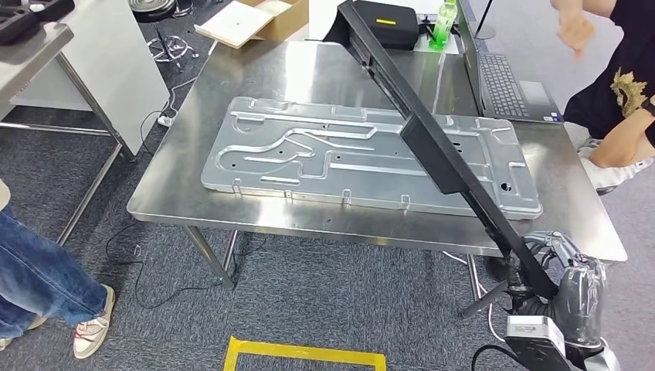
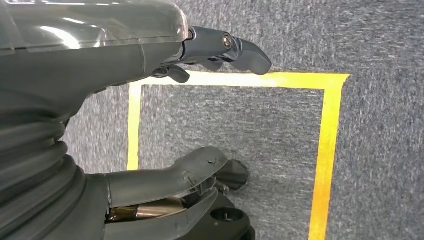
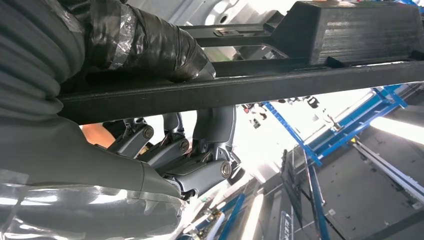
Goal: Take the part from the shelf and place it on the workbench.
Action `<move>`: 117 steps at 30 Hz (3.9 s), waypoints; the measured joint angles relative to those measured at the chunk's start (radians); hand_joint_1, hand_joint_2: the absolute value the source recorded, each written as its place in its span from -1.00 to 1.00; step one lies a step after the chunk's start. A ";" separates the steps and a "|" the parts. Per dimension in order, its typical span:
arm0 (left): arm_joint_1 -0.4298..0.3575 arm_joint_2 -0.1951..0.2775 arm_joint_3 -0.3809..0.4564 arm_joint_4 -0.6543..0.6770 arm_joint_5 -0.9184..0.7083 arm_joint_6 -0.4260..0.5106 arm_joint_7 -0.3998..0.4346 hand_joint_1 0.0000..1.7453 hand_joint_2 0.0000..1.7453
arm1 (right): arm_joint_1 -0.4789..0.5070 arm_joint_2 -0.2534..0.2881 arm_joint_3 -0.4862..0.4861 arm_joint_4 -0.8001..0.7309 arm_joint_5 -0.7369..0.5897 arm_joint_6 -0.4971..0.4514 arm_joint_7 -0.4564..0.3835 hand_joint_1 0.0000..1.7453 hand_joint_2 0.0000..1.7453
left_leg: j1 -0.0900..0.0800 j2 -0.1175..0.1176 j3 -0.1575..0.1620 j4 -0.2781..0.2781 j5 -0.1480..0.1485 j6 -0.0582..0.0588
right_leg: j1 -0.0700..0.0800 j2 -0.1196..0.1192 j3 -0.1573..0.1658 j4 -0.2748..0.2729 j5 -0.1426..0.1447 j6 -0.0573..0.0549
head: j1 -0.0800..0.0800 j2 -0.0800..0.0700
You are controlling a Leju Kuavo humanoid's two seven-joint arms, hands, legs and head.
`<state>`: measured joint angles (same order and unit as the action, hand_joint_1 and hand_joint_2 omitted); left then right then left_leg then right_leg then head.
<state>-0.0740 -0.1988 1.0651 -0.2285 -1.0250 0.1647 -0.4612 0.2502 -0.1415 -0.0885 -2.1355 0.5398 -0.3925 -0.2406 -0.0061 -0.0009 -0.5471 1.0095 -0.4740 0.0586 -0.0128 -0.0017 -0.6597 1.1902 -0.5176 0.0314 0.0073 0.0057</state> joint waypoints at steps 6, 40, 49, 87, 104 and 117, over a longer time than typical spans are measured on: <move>-0.002 -0.001 0.000 0.000 -0.001 0.000 0.001 -1.00 1.00 | 0.000 0.000 -0.019 0.001 -0.003 0.000 0.017 1.00 1.00 | -0.003 -0.001 0.010 0.006 -0.024 -0.027 | 0.007 0.003 0.076 -0.165 0.048 -0.027 | 0.000 0.000; -0.024 0.000 -0.016 0.000 -0.025 -0.010 0.016 -1.00 1.00 | -0.176 -0.129 -0.184 0.360 0.174 0.172 0.235 1.00 1.00 | 0.000 -0.005 -0.059 0.130 -0.079 -0.038 | 0.000 0.004 0.071 -0.168 0.057 -0.038 | -0.001 0.000; -0.025 0.000 -0.016 0.000 -0.023 -0.017 0.010 -1.00 1.00 | -0.201 -0.140 -0.204 0.420 0.179 0.175 0.238 1.00 1.00 | 0.001 -0.006 -0.034 0.033 0.009 -0.030 | 0.005 0.004 0.093 -0.164 0.040 -0.027 | -0.001 0.000; -0.048 -0.009 -0.041 0.000 -0.026 0.016 -0.106 -1.00 1.00 | -0.365 -0.200 -0.071 0.714 0.798 0.031 0.313 1.00 1.00 | 0.011 -0.007 -0.037 0.021 0.015 -0.003 | -0.007 0.005 0.008 0.011 -0.059 0.012 | 0.001 0.000; -0.045 -0.008 -0.049 0.000 -0.017 -0.099 -0.113 -1.00 1.00 | -0.424 -0.190 0.035 0.778 0.869 0.043 0.338 0.50 0.50 | 0.004 -0.006 -0.153 0.275 -0.111 -0.046 | 0.009 0.000 0.086 -0.174 0.055 -0.047 | 0.000 0.000; -0.047 -0.005 -0.058 0.000 -0.009 -0.088 -0.092 -1.00 1.00 | -0.419 -0.174 0.047 0.792 0.842 0.039 0.336 -1.00 -1.00 | 0.006 -0.006 -0.030 0.006 0.022 -0.001 | 0.002 0.001 0.022 -0.032 -0.030 0.000 | 0.001 0.000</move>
<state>-0.1206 -0.2038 1.0071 -0.2285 -1.0345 0.0764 -0.5529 -0.1686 -0.3153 -0.0420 -1.3434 1.3820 -0.3533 0.0958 -0.0005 -0.0071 -0.5774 1.0154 -0.4520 0.0579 -0.0111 -0.0005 -0.6376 1.1580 -0.5479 0.0317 0.0078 0.0057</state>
